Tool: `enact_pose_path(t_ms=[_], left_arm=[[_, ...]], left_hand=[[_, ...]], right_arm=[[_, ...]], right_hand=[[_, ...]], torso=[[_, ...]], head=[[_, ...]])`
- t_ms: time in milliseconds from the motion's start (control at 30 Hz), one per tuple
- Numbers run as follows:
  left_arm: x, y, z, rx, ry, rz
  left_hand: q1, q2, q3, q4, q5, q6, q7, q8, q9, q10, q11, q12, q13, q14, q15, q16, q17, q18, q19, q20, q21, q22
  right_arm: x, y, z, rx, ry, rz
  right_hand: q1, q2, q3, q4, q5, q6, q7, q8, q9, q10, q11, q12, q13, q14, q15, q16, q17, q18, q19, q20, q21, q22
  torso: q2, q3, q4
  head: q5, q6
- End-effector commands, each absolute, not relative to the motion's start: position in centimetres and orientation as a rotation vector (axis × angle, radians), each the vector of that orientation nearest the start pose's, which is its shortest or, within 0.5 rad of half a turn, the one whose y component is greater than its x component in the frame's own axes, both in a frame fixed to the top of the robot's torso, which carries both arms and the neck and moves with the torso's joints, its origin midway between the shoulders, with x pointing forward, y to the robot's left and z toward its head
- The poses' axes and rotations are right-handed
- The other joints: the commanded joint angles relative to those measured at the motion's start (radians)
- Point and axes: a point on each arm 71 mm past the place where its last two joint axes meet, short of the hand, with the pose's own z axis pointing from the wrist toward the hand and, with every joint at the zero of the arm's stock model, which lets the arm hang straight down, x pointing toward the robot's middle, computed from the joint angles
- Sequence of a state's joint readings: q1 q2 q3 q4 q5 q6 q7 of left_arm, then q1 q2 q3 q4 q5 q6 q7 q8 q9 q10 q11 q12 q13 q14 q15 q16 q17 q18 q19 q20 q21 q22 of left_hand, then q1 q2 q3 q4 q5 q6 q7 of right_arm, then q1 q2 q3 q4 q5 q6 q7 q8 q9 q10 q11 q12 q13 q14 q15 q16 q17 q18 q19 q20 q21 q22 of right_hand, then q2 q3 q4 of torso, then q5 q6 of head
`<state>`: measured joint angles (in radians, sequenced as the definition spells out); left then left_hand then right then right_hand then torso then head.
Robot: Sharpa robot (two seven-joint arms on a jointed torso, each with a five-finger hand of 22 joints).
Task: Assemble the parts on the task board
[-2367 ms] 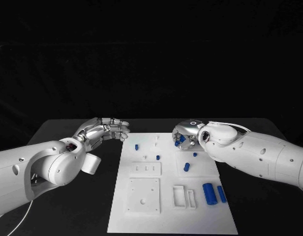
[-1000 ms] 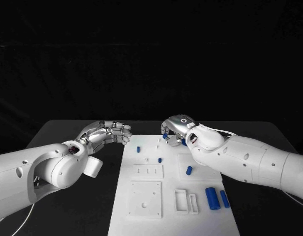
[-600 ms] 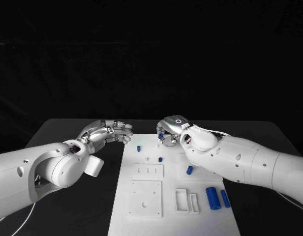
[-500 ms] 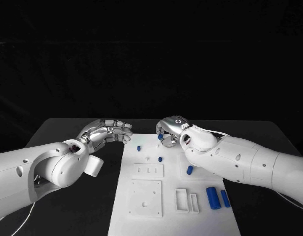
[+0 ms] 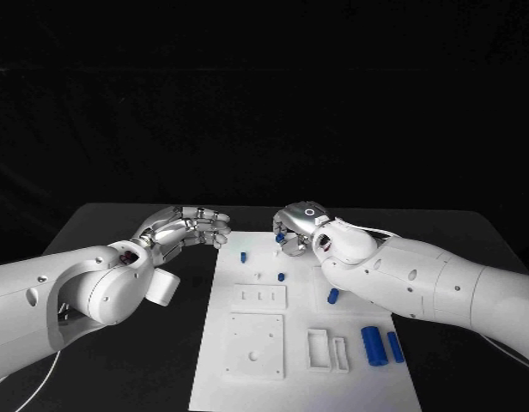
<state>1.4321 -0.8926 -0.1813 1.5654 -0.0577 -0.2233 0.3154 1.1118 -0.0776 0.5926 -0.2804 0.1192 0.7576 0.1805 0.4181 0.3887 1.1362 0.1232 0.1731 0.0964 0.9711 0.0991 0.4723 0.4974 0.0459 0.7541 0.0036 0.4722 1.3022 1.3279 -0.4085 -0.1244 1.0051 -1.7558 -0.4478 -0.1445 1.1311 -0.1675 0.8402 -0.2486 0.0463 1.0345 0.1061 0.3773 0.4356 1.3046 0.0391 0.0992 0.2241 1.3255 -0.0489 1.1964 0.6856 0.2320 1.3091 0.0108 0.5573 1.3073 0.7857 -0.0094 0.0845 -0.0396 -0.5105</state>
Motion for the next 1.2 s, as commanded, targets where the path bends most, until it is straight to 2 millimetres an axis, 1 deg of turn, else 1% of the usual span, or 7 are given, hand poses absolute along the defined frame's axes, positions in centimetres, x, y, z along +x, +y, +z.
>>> enact_pose_path(t_ms=[33, 567, 700, 933, 1033, 1100, 1200], left_arm=[[49.7, 21.5, -11.7, -0.885, 1.535, -1.558], [49.7, 21.5, -11.5, -0.882, 1.534, -1.558], [49.7, 21.5, -11.5, -0.883, 1.534, -1.557], [49.6, 21.5, -11.6, -0.887, 1.545, -1.551], [49.7, 21.6, -11.6, -0.887, 1.543, -1.549], [49.7, 21.6, -11.6, -0.888, 1.546, -1.549], [49.7, 21.7, -11.6, -0.89, 1.543, -1.546]], left_hand=[[-0.001, -0.002, 0.001, -0.001, -0.004, 0.005, 0.003, -0.004, -0.001, 0.003, 0.006, -0.004, -0.001, 0.0, 0.002, -0.004, 0.002, 0.016, -0.003, -0.002, 0.003, 0.002], [-0.001, -0.003, 0.002, -0.001, -0.004, 0.004, 0.003, -0.004, -0.002, 0.003, 0.006, -0.004, -0.001, 0.0, 0.002, -0.005, 0.002, 0.016, -0.003, -0.002, 0.003, 0.002], [-0.001, -0.003, 0.001, -0.001, -0.004, 0.004, 0.003, -0.004, -0.002, 0.003, 0.006, -0.004, -0.002, 0.0, 0.002, -0.005, 0.002, 0.016, -0.003, -0.002, 0.003, 0.002], [-0.002, -0.007, 0.001, -0.002, -0.005, -0.001, 0.007, -0.007, -0.003, 0.001, 0.007, -0.007, -0.002, -0.002, 0.003, -0.007, 0.003, 0.016, -0.004, -0.002, 0.002, 0.002], [-0.001, -0.008, 0.001, -0.002, -0.005, -0.002, 0.008, -0.008, -0.004, 0.0, 0.008, -0.008, -0.003, -0.003, 0.004, -0.008, 0.003, 0.016, -0.006, -0.001, 0.001, 0.002], [-0.001, -0.008, 0.001, -0.001, -0.005, -0.003, 0.009, -0.009, -0.004, -0.001, 0.008, -0.009, -0.003, -0.004, 0.004, -0.009, 0.004, 0.015, -0.006, -0.001, 0.001, 0.002], [-0.002, -0.009, 0.001, -0.001, -0.005, -0.005, 0.01, -0.01, -0.005, -0.002, 0.009, -0.01, -0.004, -0.005, 0.004, -0.01, 0.004, 0.015, -0.007, -0.001, 0.0, 0.001]], right_arm=[[57.7, -11.9, -15.4, -0.439, 1.373, 0.33], [57.9, -11.6, -15.7, -0.441, 1.41, 0.343], [58.0, -11.9, -15.6, -0.408, 1.403, 0.358], [58.1, -12.7, -15.0, -0.292, 1.356, 0.414], [58.0, -13.0, -14.9, -0.267, 1.351, 0.44], [57.8, -13.1, -14.8, -0.264, 1.34, 0.459], [57.5, -13.3, -14.8, -0.26, 1.335, 0.479]], right_hand=[[0.007, 0.001, 0.004, 0.0, 0.002, 0.005, -0.001, 0.003, 0.046, 0.022, 0.005, -0.004, 0.002, -0.02, -0.02, 0.004, -0.002, 0.03, 0.0, -0.006, 0.006, 0.017], [0.004, -0.006, 0.007, 0.004, 0.002, -0.007, 0.004, -0.003, 0.048, 0.01, 0.009, -0.014, 0.005, -0.025, -0.016, 0.001, -0.007, 0.03, -0.007, -0.004, 0.003, 0.016], [-0.009, -0.027, -0.012, 0.002, 0.007, -0.058, 0.025, -0.034, 0.037, -0.049, 0.032, -0.039, -0.007, -0.022, 0.007, 0.002, -0.011, 0.029, -0.008, 0.0, 0.003, 0.016], [-0.023, -0.087, -0.068, 0.004, 0.015, -0.16, 0.071, -0.094, 0.009, -0.209, 0.08, -0.04, -0.057, -0.023, 0.053, 0.009, -0.017, 0.029, -0.009, 0.007, 0.002, 0.014], [-0.041, -0.113, -0.115, 0.01, 0.062, -0.196, 0.087, -0.11, 0.0, -0.27, 0.102, -0.038, -0.085, -0.029, 0.075, 0.014, -0.019, 0.028, -0.015, 0.01, -0.002, 0.013], [-0.042, -0.117, -0.132, 0.01, 0.076, -0.203, 0.089, -0.112, -0.002, -0.282, 0.107, -0.037, -0.093, -0.032, 0.08, 0.017, -0.02, 0.029, -0.016, 0.011, -0.003, 0.013], [-0.041, -0.123, -0.175, -0.002, 0.12, -0.21, 0.089, -0.111, -0.002, -0.308, 0.116, -0.038, -0.11, -0.039, 0.088, 0.021, -0.022, 0.03, -0.023, 0.012, -0.007, 0.013]], torso=[[0.002, -0.0003, -0.001], [0.004, -0.002, -0.0011], [0.005, -0.0028, -0.0026], [0.006, -0.0037, -0.0026], [0.007, -0.0034, -0.0018], [0.006, -0.0029, -0.0015], [0.006, -0.0022, -0.0036]], head=[[0.002, -0.001], [0.004, -0.003], [0.005, -0.003], [0.003, 0.0], [0.004, 0.001], [0.003, 0.0], [0.005, 0.01]])
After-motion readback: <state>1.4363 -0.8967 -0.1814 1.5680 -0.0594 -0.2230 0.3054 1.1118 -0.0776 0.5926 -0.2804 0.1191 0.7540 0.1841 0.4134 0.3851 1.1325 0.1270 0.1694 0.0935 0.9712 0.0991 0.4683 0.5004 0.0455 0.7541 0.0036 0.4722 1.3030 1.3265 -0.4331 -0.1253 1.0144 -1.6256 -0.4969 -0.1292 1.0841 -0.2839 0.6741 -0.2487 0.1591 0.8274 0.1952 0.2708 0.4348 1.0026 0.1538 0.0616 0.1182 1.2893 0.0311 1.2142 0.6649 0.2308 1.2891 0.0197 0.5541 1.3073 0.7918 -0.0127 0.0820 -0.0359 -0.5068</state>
